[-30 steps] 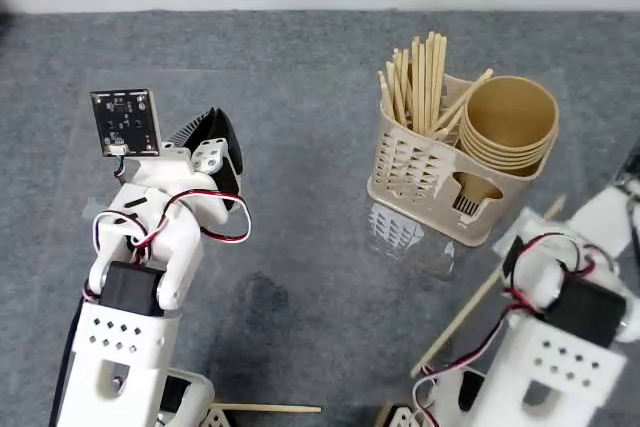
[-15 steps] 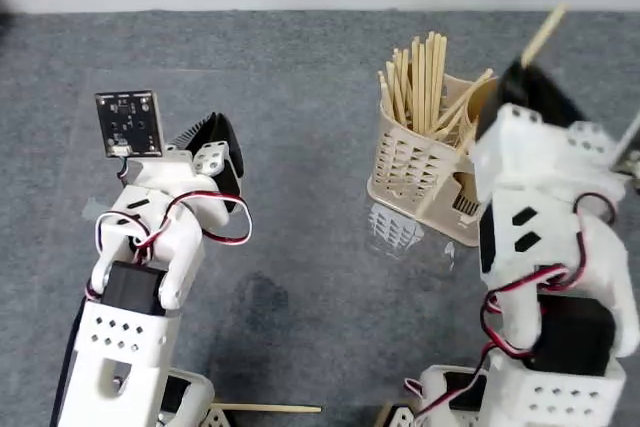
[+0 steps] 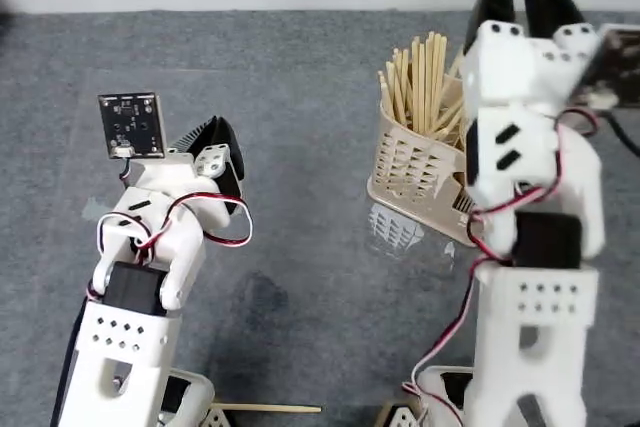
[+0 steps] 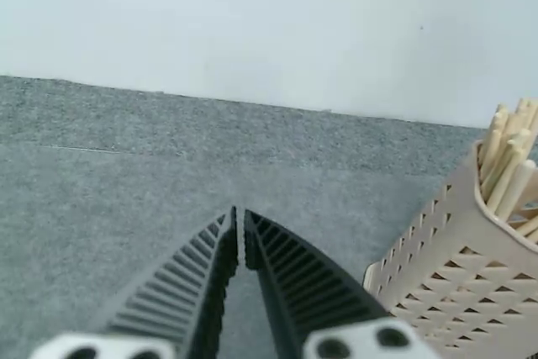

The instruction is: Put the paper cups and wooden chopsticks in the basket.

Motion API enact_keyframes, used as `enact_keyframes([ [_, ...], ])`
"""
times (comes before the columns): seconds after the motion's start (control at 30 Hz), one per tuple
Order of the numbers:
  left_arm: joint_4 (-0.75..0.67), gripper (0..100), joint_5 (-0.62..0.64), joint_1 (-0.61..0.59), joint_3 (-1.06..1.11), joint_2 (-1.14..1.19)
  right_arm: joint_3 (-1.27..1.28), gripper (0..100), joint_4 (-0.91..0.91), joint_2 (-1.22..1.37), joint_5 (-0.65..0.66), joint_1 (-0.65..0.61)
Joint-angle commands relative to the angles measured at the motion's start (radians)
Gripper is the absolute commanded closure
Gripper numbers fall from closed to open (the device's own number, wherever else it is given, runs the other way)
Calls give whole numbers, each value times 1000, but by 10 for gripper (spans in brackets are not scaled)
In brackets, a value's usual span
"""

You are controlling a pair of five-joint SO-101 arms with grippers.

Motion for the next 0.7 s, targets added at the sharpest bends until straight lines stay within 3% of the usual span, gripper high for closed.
enact_keyframes([
  [0.0,-2,985,3,-6,-5,-31,121,991,-157,8,54,-12],
  [0.2,-2,985,3,-6,-5,-31,407,968,-375,5,226,-79],
  [0.4,3,985,2,-6,-5,-31,400,772,-308,-39,249,-96],
  [0.5,12,985,3,-8,-10,-32,373,809,-176,-120,241,-101],
  [0.67,218,982,3,-6,-99,-23,368,991,209,-309,239,-140],
])
